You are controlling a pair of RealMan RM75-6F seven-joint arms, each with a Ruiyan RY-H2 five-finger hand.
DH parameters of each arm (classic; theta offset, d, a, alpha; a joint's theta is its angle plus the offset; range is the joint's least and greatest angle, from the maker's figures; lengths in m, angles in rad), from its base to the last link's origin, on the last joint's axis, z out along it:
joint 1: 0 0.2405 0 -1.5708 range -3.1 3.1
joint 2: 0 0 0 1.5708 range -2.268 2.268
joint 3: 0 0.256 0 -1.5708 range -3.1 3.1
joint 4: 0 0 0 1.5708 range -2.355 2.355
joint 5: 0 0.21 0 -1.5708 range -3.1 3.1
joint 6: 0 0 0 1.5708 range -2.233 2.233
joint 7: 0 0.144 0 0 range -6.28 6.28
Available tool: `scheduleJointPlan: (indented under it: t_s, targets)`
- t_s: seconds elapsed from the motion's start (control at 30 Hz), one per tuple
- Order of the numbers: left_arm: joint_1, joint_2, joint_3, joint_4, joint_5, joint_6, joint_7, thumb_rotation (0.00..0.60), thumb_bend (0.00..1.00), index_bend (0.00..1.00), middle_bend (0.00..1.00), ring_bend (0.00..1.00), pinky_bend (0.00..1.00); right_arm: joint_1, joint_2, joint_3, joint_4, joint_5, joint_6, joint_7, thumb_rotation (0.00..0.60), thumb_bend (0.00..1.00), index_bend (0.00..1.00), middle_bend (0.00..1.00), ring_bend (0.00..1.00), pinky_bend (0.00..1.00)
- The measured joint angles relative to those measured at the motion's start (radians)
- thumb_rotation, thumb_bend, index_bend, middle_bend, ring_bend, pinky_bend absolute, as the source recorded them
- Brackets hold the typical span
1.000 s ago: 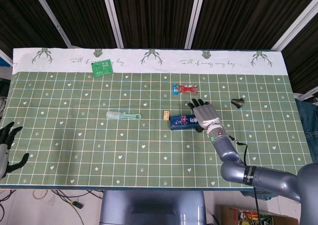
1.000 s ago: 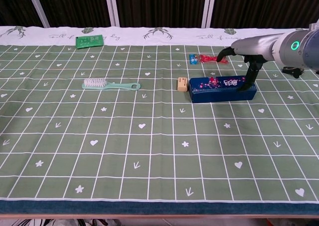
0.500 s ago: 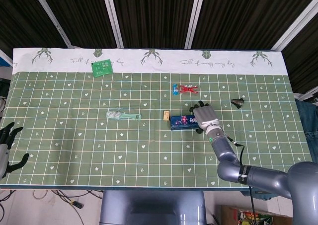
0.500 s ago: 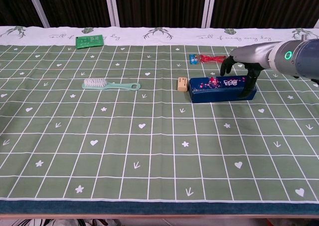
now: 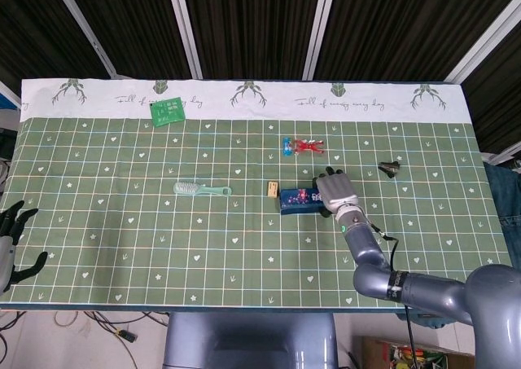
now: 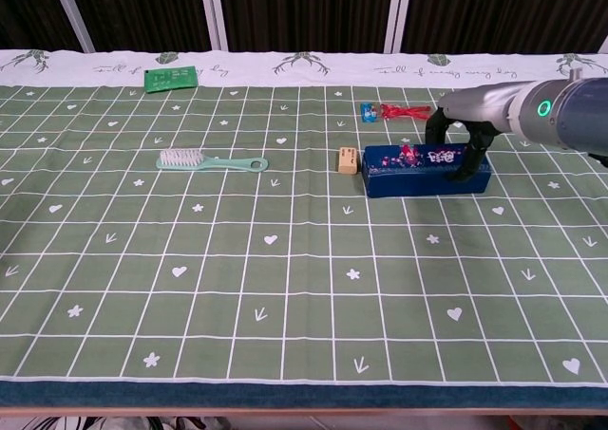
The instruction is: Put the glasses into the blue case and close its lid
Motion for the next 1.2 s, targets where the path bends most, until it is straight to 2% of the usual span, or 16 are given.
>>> scheduleJointPlan:
  t_s: [0.03,0.13,0.17,0.23,0.4,0.6,0.8,0.9,1.13,1.2]
  targets:
    - [0.0,0.0,0.0,0.0,0.0,0.0,0.0,0.6,0.32,0.14,0.0,0.0,0.0,0.0,0.002,-0.002,-0.002,0.002,-0.001,-0.002,0.6,0.4,0.36,0.19,0.1,0.18]
    - [0.0,0.001,0.0,-0.001,-0.001,-0.001,0.001,0.6,0.32,0.14,0.0,0.0,0.0,0.002,0.012,-0.007,-0.01,0.009,-0.007,-0.008,0.6,0.4,0.19,0.08,0.06,0.18]
    - [0.0,0.002,0.0,-0.001,-0.001,-0.001,0.001,0.6,0.32,0.14,0.0,0.0,0.0,0.002,0.016,-0.009,-0.014,0.012,-0.008,-0.01,0.6,0.39,0.13,0.06,0.06,0.18]
    - [0.0,0.002,0.0,-0.001,-0.002,-0.002,0.0,0.6,0.32,0.14,0.0,0.0,0.0,0.003,0.03,-0.012,-0.03,0.016,-0.01,-0.012,0.6,0.38,0.08,0.04,0.05,0.18]
    - [-0.001,0.003,0.001,-0.001,-0.004,-0.003,0.003,0.6,0.32,0.14,0.0,0.0,0.0,-0.008,0.072,-0.014,-0.092,-0.002,0.009,-0.001,0.6,0.34,0.04,0.02,0.04,0.18]
    - [0.001,0.0,0.0,0.0,-0.001,0.004,0.008,0.6,0.33,0.14,0.0,0.0,0.0,-0.072,0.144,-0.035,-0.217,-0.113,0.106,0.042,0.6,0.25,0.04,0.02,0.04,0.18]
    - [0.005,-0.007,-0.003,0.004,0.008,0.025,0.011,0.6,0.33,0.12,0.0,0.0,0.0,-0.183,0.194,-0.085,-0.299,-0.295,0.253,0.119,0.6,0.21,0.04,0.02,0.04,0.18]
    - [0.007,-0.012,-0.005,0.007,0.013,0.036,0.01,0.6,0.33,0.12,0.0,0.0,0.0,-0.256,0.207,-0.126,-0.323,-0.415,0.357,0.164,0.6,0.21,0.04,0.02,0.04,0.18]
    - [0.014,-0.028,-0.01,0.02,0.034,0.069,0.011,0.6,0.33,0.11,0.0,0.0,0.0,-0.489,0.209,-0.261,-0.318,-0.722,0.646,0.309,0.6,0.2,0.04,0.01,0.02,0.18]
    - [0.015,-0.031,-0.01,0.023,0.039,0.075,0.013,0.6,0.33,0.11,0.0,0.0,0.0,-0.549,0.202,-0.29,-0.297,-0.778,0.711,0.347,0.6,0.2,0.04,0.0,0.02,0.18]
